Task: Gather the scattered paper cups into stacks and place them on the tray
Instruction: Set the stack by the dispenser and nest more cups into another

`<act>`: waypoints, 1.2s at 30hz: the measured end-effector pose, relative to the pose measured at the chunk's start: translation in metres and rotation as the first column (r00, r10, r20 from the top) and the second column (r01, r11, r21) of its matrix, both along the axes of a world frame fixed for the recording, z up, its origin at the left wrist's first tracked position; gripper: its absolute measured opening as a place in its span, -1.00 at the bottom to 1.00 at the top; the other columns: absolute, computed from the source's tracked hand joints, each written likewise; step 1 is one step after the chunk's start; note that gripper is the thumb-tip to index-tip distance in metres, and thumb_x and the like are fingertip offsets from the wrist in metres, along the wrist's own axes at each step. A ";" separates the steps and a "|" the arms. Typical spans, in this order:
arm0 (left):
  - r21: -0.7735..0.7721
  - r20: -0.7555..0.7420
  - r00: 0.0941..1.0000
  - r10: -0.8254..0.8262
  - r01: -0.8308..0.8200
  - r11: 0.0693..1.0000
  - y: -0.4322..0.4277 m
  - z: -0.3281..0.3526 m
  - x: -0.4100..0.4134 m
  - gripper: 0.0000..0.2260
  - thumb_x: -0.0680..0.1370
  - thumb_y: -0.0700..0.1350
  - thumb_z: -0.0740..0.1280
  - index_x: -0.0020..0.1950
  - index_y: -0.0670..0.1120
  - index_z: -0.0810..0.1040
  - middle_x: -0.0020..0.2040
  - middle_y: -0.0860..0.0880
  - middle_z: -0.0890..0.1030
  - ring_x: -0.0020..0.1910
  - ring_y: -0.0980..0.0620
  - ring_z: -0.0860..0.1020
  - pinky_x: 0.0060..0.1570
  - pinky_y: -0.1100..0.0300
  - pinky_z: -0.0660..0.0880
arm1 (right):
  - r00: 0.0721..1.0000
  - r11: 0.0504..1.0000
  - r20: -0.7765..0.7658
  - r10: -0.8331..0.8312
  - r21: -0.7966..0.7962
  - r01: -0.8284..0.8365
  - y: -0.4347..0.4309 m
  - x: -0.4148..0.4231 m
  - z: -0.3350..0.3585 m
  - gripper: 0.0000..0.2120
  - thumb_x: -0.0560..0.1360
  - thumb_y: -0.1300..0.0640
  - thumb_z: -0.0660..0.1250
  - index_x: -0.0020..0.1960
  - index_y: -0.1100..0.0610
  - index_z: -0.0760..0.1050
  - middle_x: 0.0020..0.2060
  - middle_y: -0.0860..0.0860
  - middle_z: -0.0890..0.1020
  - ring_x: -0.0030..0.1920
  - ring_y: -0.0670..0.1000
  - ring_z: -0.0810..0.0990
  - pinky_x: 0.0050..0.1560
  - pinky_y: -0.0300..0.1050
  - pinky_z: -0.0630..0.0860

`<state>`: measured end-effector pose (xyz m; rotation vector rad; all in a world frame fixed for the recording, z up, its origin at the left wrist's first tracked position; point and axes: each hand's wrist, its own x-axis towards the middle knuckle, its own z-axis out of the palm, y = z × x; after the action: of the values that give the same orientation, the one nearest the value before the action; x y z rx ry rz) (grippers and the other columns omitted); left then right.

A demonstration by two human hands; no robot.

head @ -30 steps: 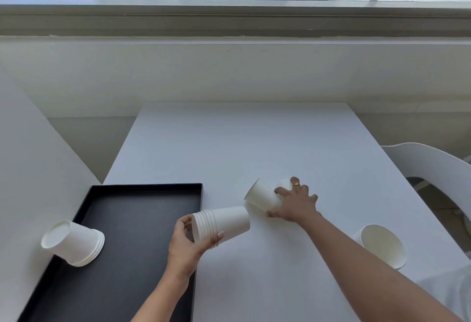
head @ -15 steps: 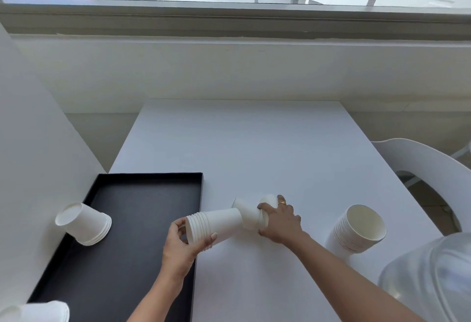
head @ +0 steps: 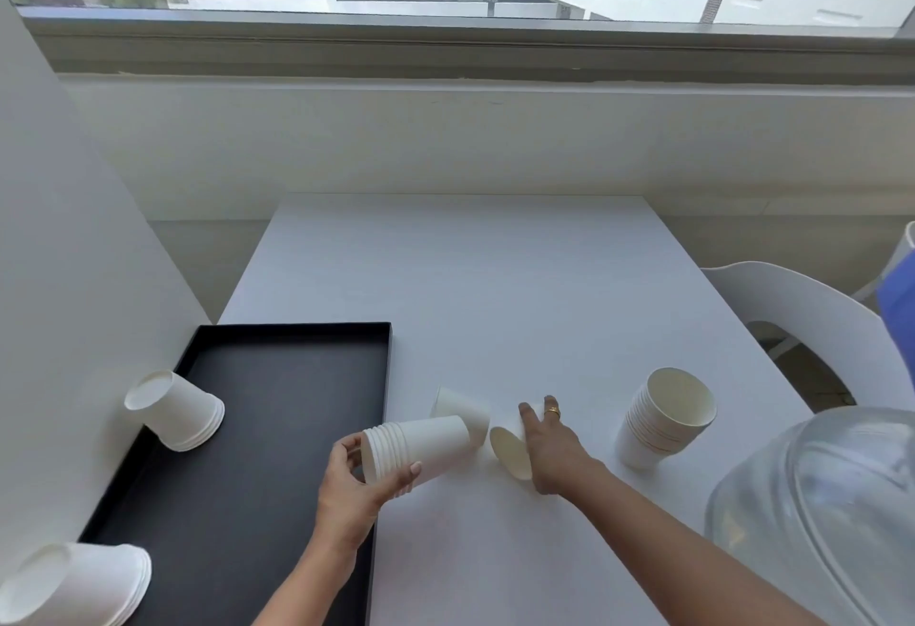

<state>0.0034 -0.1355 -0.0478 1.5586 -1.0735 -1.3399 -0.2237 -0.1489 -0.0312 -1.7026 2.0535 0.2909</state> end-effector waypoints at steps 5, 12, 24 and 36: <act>-0.013 -0.003 1.000 -0.006 0.006 1.000 0.013 0.001 0.001 -0.28 0.06 0.00 0.55 0.17 0.00 0.39 0.11 0.00 0.53 0.08 0.05 0.50 0.07 0.12 0.47 | 0.977 0.987 -0.189 0.101 -0.108 -0.123 0.017 0.004 -0.003 -0.32 0.37 0.22 0.42 0.38 0.10 0.16 0.47 0.15 0.01 0.23 0.14 0.39 -0.03 -0.12 0.40; 0.014 0.008 0.999 -0.032 0.032 0.999 0.025 -0.005 0.003 -0.14 -0.08 0.14 0.54 0.17 -0.01 0.40 0.11 0.00 0.54 0.09 0.05 0.52 0.12 0.07 0.49 | 0.939 0.948 -0.252 0.235 -0.156 -0.279 0.035 0.009 -0.009 -0.38 0.35 0.05 0.41 0.33 0.08 0.22 0.43 0.11 0.11 0.34 0.14 0.19 0.08 -0.04 0.32; 0.019 0.011 0.995 -0.099 0.099 0.995 0.036 -0.005 0.007 -0.16 -0.05 0.09 0.58 0.19 -0.01 0.40 0.11 0.00 0.54 0.10 0.05 0.51 0.08 0.09 0.50 | 0.973 0.946 -0.092 0.213 -0.230 -0.228 0.056 0.014 -0.007 -0.40 0.34 -0.07 0.37 0.32 0.00 0.27 0.36 0.01 0.24 0.30 0.08 0.24 0.08 -0.05 0.29; 0.036 0.018 0.974 -0.224 0.223 0.974 0.043 -0.001 0.000 -0.24 -0.10 0.12 0.57 0.04 0.12 0.37 0.11 -0.01 0.53 0.00 -0.01 0.59 -0.10 0.14 0.57 | 0.959 0.909 -0.072 0.273 -0.307 -0.282 0.067 0.042 0.006 -0.48 0.35 -0.08 0.35 0.26 0.02 0.33 0.17 -0.01 0.45 0.18 0.09 0.34 -0.10 -0.08 0.18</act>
<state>0.0034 -0.0926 -0.0488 1.5136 -1.2766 -1.5006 -0.1815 -0.0824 -0.0251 -2.2027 1.9534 0.0745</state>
